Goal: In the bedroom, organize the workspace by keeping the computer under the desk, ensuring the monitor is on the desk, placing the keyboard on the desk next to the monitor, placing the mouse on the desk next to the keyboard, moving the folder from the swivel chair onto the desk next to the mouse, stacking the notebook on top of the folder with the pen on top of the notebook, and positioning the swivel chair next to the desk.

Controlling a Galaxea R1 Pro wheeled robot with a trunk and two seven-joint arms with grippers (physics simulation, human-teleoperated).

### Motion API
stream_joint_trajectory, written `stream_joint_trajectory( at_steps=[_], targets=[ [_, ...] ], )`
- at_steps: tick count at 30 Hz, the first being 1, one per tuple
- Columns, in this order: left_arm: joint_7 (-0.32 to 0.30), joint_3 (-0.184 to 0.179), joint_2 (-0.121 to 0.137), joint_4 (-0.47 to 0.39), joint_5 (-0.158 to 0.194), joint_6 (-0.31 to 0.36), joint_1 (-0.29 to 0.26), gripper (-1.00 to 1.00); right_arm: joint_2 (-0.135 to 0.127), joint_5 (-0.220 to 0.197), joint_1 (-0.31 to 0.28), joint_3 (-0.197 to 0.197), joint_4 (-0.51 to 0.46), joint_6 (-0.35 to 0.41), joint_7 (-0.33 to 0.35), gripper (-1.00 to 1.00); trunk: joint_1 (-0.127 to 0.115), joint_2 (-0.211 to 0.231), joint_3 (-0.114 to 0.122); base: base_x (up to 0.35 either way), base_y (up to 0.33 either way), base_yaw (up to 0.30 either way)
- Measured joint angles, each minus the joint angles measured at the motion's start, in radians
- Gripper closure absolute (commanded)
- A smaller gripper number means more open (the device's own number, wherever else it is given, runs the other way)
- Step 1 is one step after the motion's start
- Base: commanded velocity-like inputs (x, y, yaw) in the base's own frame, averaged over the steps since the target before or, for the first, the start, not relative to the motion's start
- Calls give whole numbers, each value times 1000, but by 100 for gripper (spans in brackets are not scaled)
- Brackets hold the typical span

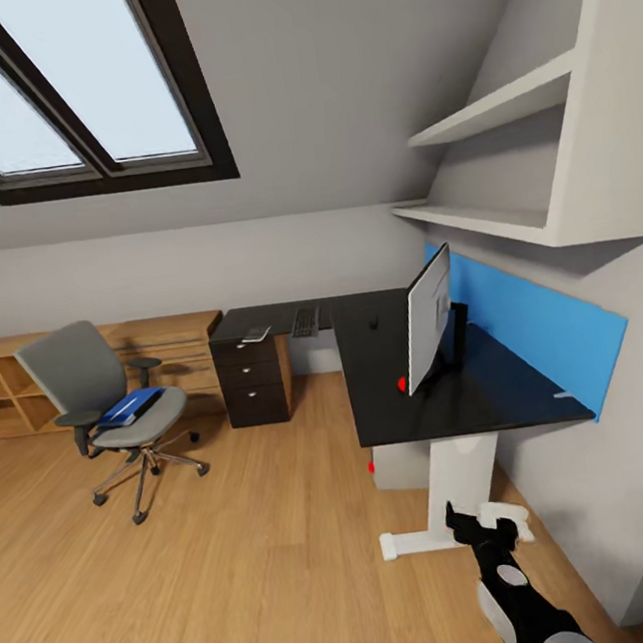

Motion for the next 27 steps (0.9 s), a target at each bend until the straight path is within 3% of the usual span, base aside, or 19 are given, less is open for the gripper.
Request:
stream_joint_trajectory(
  at_steps=[1, 2, 5, 8, 12, 15, 19, 27],
  targets=[
    [0, 0, -1, 0, 0, 0, 0, -100, 35, 1, 0, 51, -135, 184, -15, -100, -4, 7, 3, 0, 0, 0],
    [0, 1, -1, 0, 0, 0, 0, -100, 45, 3, -4, 90, -246, 261, -19, -100, -8, 14, 6, 0, 0, 0],
    [0, 1, -2, 0, 0, 0, 0, -100, 54, 1, -4, 160, -353, 359, -26, -100, -19, 35, 16, 0, 0, 0],
    [0, 0, -3, 0, -1, -6, 0, -100, 60, -3, -5, 199, -424, 400, -45, -100, -23, 42, 19, 0, 0, 0],
    [0, -1, -2, 0, 2, -94, 0, -100, 69, -4, -5, 222, -487, 383, -67, -100, -23, 42, 19, 0, 0, 0],
    [0, -3, -3, 11, 0, -150, 0, -100, 73, 1, -5, 236, -500, 318, -74, -100, -23, 42, 19, 117, 0, 0],
    [0, -5, -5, 21, -1, -168, 0, -100, 72, 6, -5, 273, -506, 282, -95, -100, -24, 42, 19, 254, 0, 0],
    [1, -9, -5, 47, -2, -172, 0, -100, 72, 5, -5, 288, -508, 225, -169, -100, -23, 42, 19, 93, 12, 0]
  ],
)
